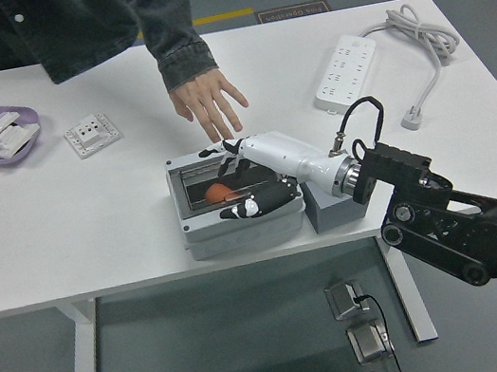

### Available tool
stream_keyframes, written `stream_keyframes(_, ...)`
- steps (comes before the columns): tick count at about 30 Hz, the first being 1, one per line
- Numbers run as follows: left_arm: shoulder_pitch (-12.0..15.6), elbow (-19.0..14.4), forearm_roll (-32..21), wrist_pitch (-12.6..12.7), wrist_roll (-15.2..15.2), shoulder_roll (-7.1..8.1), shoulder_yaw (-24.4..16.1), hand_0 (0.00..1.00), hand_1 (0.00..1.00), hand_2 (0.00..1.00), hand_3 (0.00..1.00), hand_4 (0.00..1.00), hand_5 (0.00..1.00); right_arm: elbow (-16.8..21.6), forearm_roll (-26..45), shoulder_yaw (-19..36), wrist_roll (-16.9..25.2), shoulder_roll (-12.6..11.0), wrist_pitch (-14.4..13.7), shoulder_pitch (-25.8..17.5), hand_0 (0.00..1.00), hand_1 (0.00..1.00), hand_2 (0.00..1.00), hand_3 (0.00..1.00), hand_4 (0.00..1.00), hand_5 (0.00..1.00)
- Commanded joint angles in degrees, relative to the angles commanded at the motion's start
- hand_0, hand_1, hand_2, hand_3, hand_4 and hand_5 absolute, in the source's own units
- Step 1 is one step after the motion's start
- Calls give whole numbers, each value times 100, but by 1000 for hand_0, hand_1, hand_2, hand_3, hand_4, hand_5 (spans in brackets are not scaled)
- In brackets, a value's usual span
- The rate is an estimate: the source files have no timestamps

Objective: Pick up the cylinder from the cube,place it in the box,flap close box

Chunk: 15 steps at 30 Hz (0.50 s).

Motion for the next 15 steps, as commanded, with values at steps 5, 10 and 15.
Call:
stream_keyframes(5,6,0,5,1,8,-7,8,822,811,777,838,725,477,119,-62,305,-30,-19,37,-139,525,487,650,879,879,439)
stream_keyframes(10,39,0,-25,10,24,-17,38,822,811,777,838,725,477,482,-107,905,-108,-81,112,-509,518,487,650,879,876,438)
stream_keyframes(15,78,0,-69,14,35,-33,84,822,811,777,838,725,477,826,40,1544,-130,-67,127,-1002,510,486,650,880,872,446)
